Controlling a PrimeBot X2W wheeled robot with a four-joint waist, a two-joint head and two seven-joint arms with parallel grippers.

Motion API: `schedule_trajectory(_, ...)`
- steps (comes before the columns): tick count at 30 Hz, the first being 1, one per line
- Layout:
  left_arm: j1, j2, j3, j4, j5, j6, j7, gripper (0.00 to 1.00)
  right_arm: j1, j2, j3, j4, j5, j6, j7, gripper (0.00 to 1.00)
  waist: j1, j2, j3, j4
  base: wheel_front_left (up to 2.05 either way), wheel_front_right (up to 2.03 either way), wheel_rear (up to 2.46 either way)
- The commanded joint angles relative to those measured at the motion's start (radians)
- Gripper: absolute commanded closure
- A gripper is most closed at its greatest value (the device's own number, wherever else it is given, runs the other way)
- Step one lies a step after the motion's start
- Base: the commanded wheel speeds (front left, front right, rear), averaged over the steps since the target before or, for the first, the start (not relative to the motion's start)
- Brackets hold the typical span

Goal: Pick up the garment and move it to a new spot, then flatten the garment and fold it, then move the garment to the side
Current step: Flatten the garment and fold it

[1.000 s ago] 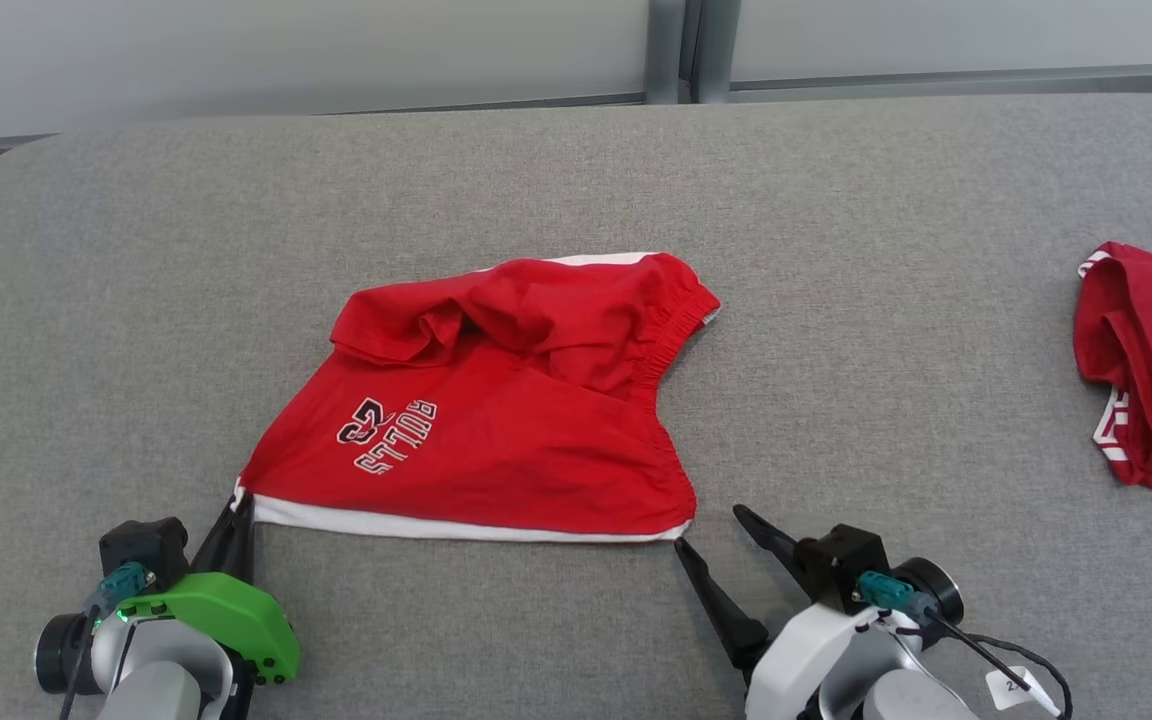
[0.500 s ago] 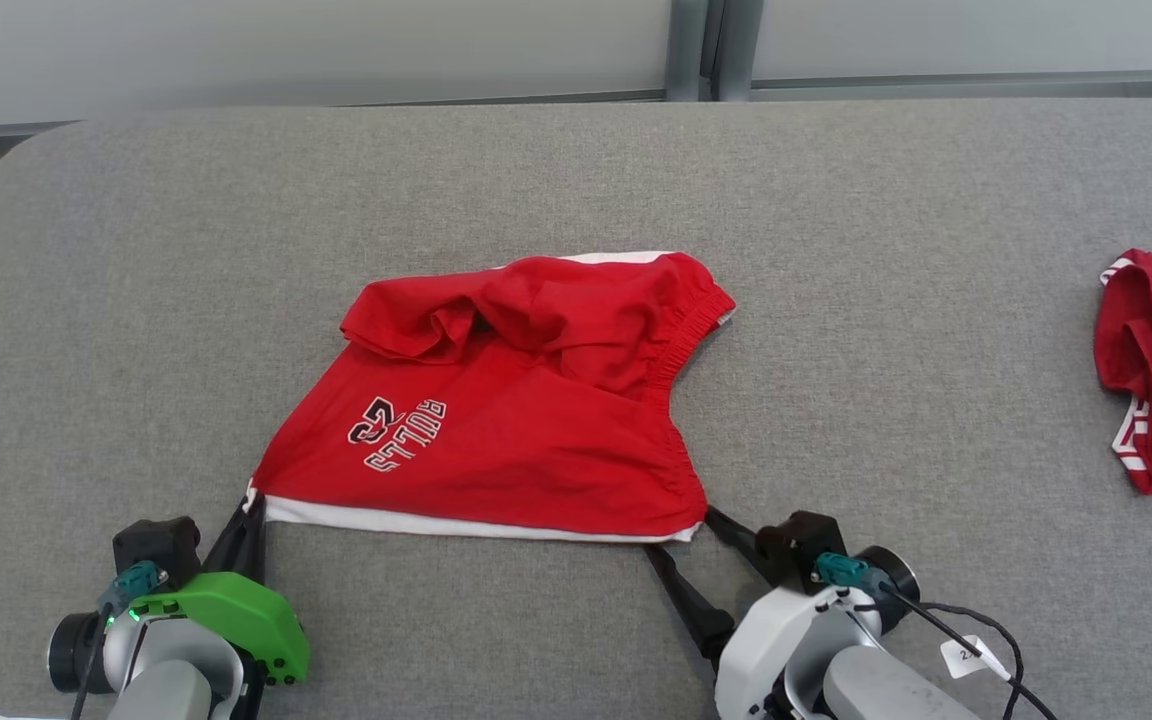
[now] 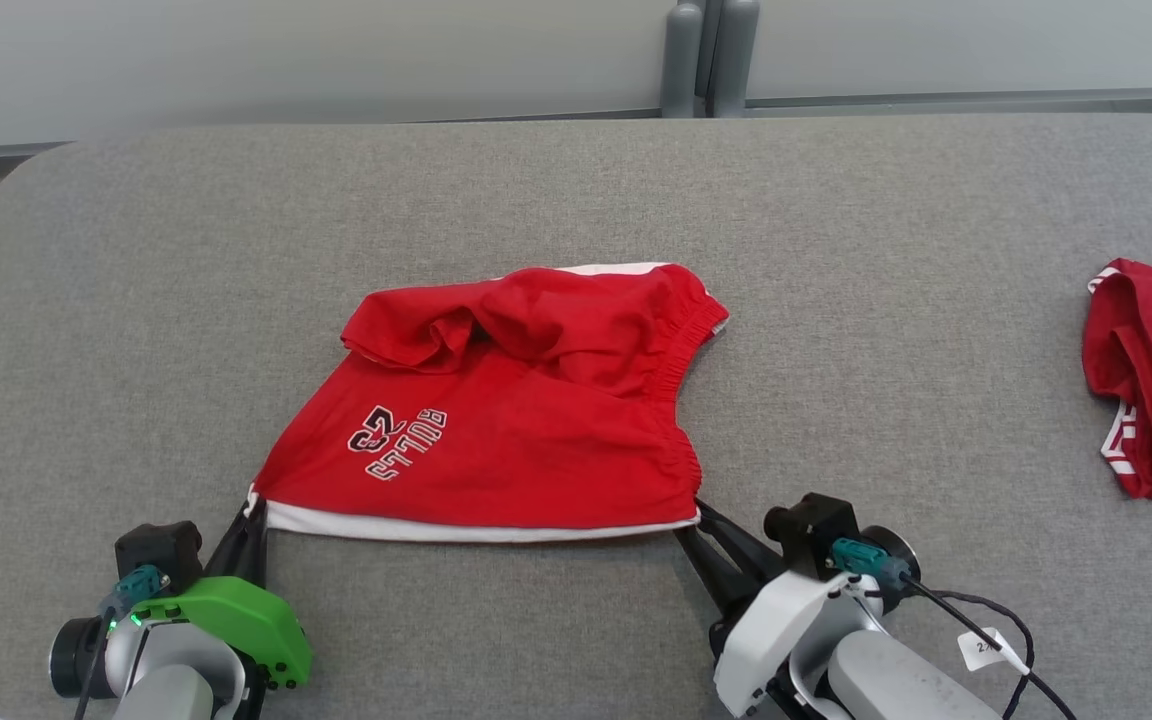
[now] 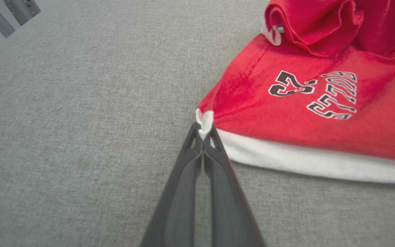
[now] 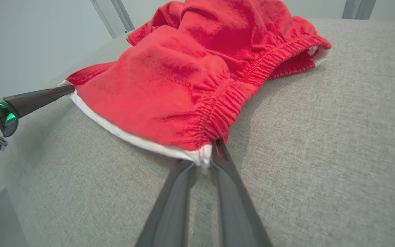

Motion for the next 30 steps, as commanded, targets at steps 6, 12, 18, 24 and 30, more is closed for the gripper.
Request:
schedule_trajectory(6, 0.025, -0.012, 0.028, -0.05, -0.028, -0.009, -0.003, 1.0, 0.034, -0.013, -0.035, -0.094, -0.026, 0.0, -0.004, 1.0, 0.0, 0.006, -0.018, -0.005, 0.0, 0.0, 0.0)
schedule_trajectory(12, 0.049, -0.081, 0.132, -0.228, -0.164, -0.035, -0.003, 1.0, 0.062, -0.038, -0.13, -0.241, -0.061, 0.0, -0.004, 1.0, 0.0, 0.006, -0.042, -0.004, 0.0, 0.0, 0.0)
schedule_trajectory(18, 0.066, -0.112, 0.146, -0.435, -0.214, -0.043, -0.002, 1.0, 0.086, -0.078, -0.225, -0.38, -0.104, 0.0, -0.004, 1.0, 0.0, 0.006, -0.077, -0.003, 0.0, 0.0, 0.0)
schedule_trajectory(24, 0.087, -0.118, 0.127, -0.684, -0.232, -0.041, 0.006, 1.0, 0.115, -0.134, -0.308, -0.554, -0.146, 0.0, 0.014, 1.0, 0.0, 0.006, -0.127, -0.013, 0.0, 0.0, 0.0)
schedule_trajectory(30, 0.095, -0.101, 0.118, -0.958, -0.227, 0.001, 0.071, 1.0, 0.145, -0.178, -0.379, -0.771, -0.159, 0.0, 0.107, 1.0, 0.0, 0.006, -0.159, -0.036, 0.0, 0.0, 0.0)
